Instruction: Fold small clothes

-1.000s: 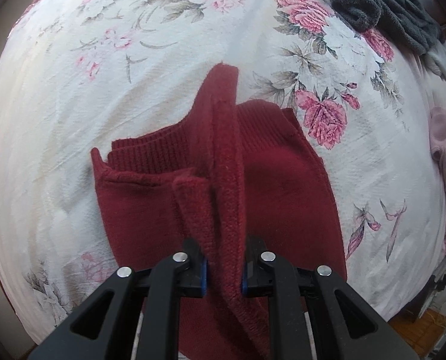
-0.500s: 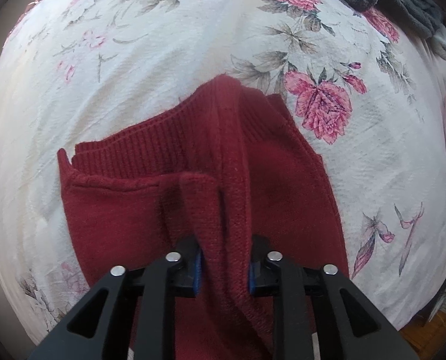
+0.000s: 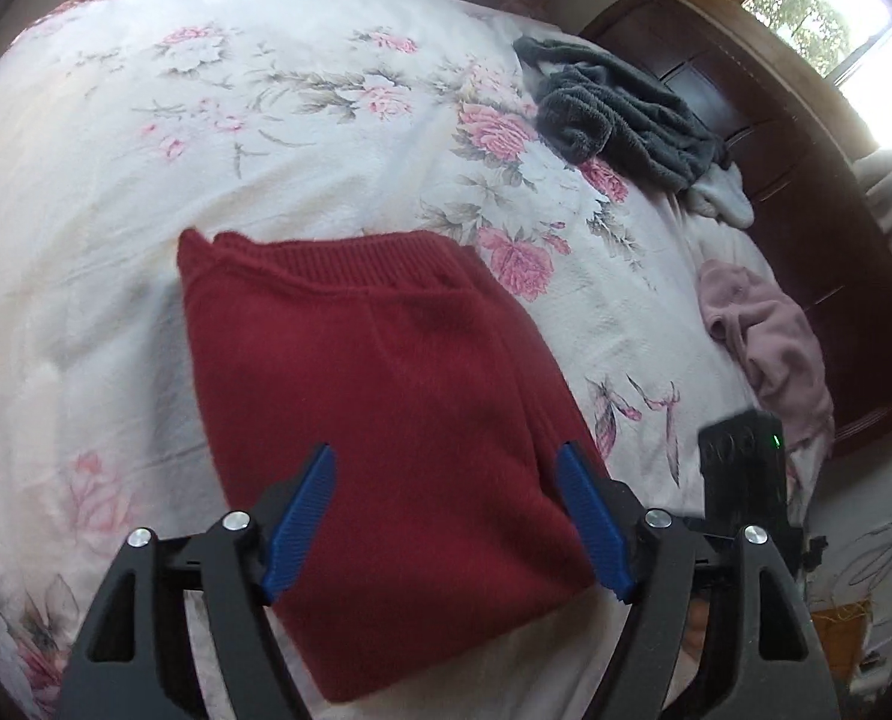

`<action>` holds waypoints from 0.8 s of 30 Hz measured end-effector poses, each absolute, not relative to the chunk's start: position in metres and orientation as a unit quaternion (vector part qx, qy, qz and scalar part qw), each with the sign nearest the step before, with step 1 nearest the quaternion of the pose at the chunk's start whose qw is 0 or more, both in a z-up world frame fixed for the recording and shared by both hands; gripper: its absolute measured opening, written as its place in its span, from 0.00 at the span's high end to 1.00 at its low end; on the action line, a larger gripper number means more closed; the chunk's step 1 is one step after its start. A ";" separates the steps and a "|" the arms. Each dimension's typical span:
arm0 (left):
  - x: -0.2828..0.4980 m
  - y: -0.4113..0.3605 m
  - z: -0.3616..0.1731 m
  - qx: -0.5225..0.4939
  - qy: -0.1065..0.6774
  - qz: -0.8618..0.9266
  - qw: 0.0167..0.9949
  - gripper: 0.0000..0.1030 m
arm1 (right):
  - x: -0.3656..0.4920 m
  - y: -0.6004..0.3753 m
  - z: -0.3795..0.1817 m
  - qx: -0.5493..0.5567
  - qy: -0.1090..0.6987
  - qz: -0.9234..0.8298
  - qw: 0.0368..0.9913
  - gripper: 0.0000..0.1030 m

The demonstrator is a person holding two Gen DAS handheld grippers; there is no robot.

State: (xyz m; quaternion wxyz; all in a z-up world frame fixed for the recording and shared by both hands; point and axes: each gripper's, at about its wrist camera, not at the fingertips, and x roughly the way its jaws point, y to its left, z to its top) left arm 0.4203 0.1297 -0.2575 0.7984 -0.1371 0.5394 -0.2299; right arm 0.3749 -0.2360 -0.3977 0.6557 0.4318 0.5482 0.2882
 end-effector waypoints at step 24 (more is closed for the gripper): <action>0.339 0.172 -0.312 -0.284 0.541 -0.253 0.750 0.26 | 0.482 -0.175 -0.385 0.338 0.617 0.299 0.645 0.85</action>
